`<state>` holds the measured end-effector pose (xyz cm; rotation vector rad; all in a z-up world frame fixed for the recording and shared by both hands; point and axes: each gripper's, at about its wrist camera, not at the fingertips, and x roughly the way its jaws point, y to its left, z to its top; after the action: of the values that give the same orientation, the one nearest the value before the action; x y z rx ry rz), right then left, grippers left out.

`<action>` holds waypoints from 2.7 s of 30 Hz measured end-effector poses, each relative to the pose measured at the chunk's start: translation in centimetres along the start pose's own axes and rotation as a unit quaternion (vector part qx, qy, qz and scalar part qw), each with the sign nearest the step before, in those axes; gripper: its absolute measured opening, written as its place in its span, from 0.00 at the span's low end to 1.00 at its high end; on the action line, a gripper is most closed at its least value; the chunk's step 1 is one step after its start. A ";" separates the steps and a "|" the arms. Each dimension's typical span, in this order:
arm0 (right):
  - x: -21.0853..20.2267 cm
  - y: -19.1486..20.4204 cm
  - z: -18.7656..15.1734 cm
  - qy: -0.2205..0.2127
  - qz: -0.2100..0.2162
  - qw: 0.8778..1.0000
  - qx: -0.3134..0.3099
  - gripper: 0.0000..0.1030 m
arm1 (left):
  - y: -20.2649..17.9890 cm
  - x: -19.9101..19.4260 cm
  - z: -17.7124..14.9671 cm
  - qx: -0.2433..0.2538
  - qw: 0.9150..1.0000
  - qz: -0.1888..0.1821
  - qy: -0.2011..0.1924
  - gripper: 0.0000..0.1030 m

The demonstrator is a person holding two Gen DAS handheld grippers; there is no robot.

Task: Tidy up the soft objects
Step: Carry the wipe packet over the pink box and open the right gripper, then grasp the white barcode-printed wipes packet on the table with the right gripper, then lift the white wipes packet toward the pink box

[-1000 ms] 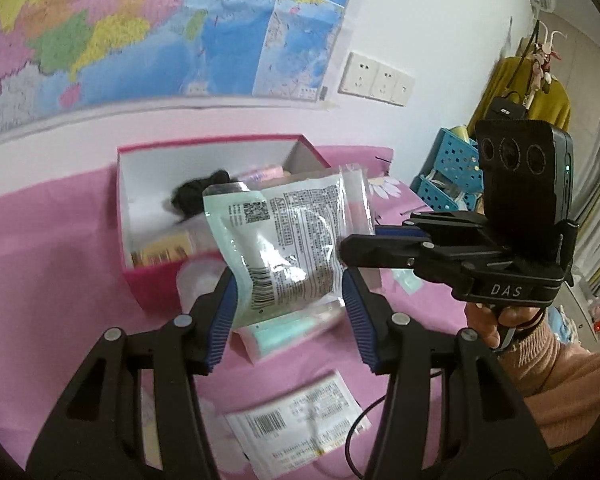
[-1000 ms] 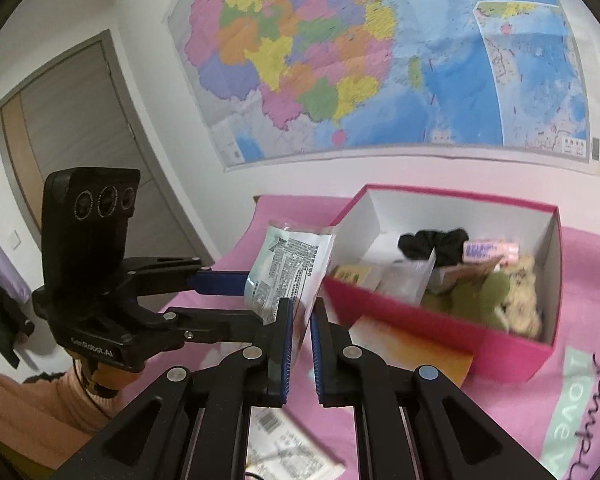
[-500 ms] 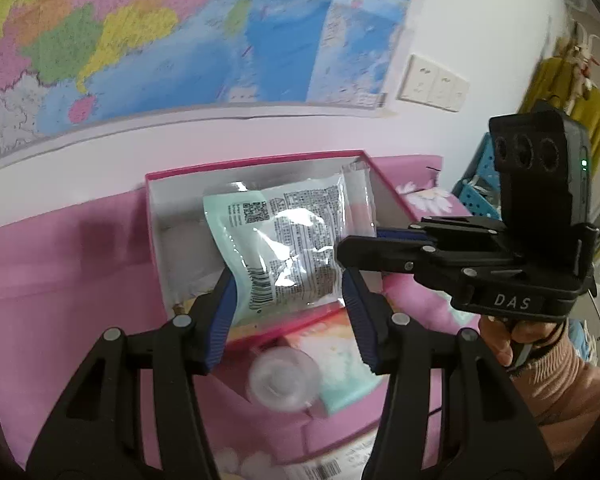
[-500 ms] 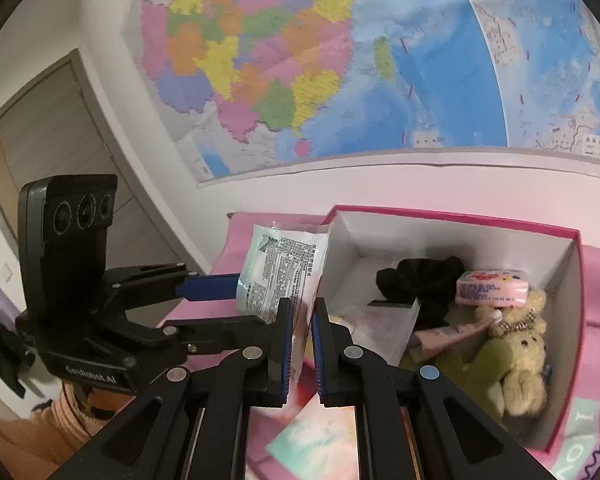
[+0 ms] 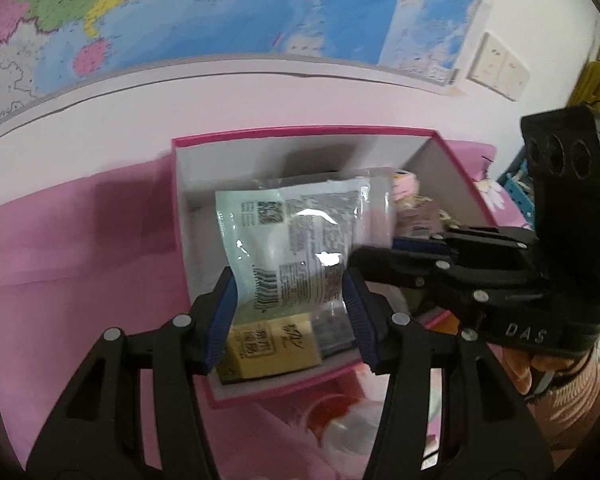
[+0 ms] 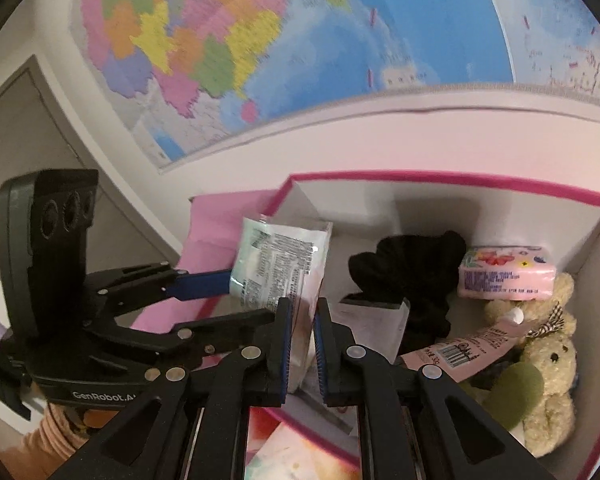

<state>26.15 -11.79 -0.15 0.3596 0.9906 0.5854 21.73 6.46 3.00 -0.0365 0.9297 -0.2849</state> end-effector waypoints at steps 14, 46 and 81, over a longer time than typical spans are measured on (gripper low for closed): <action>-3.2 0.2 -2.2 -0.026 -0.025 0.999 -0.005 0.27 | 0.8 -4.4 -1.7 -0.026 0.998 0.028 -0.059 0.53; -7.7 1.7 -19.8 0.087 0.039 0.995 0.022 0.42 | -2.6 -5.7 -20.5 -0.032 0.996 -0.072 0.052 0.57; -9.2 2.2 -19.5 0.020 0.014 0.999 0.026 0.39 | -6.2 -5.0 -19.9 -0.035 0.995 -0.088 0.040 0.36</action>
<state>4.90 -15.22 -2.63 0.4099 1.0419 0.5941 1.74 3.54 -4.07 -0.1735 1.0177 -0.4195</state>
